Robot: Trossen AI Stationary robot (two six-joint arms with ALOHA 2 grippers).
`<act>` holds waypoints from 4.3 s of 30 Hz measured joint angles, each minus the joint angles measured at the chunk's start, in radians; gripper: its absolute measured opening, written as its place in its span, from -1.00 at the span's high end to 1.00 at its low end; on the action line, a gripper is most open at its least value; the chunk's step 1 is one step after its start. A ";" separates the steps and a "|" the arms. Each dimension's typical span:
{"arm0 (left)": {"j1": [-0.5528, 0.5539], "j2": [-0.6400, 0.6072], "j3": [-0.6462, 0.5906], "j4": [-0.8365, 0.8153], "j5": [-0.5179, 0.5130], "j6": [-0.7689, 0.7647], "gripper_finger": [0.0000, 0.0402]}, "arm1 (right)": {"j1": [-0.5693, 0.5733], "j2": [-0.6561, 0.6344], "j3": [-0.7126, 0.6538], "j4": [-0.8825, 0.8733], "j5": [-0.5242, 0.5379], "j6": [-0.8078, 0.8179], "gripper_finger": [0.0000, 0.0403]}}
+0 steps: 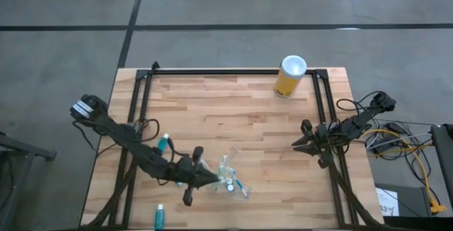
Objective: Pick & Place toothbrushing station
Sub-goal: Put the green toothbrush into the transparent organizer, then move the transparent organizer to the center of the table
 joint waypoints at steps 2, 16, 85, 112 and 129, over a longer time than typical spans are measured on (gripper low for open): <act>0.000 0.018 0.000 -0.002 -0.006 -0.014 0.96 | 0.000 0.000 0.000 0.000 0.000 0.000 0.63; -0.004 0.096 0.000 -0.077 -0.074 -0.124 0.96 | 0.000 0.000 0.000 0.000 0.000 0.000 0.63; -0.013 0.090 0.086 -0.398 -0.094 -0.393 0.30 | 0.000 0.000 0.000 0.000 0.000 0.000 0.63; -0.008 -0.010 0.347 -0.818 -0.223 -0.213 -0.12 | 0.000 0.000 0.000 0.000 0.000 0.000 0.63; 0.007 -0.040 0.762 -1.754 -0.275 -0.461 -0.13 | 0.000 0.000 0.000 0.000 0.000 0.000 0.63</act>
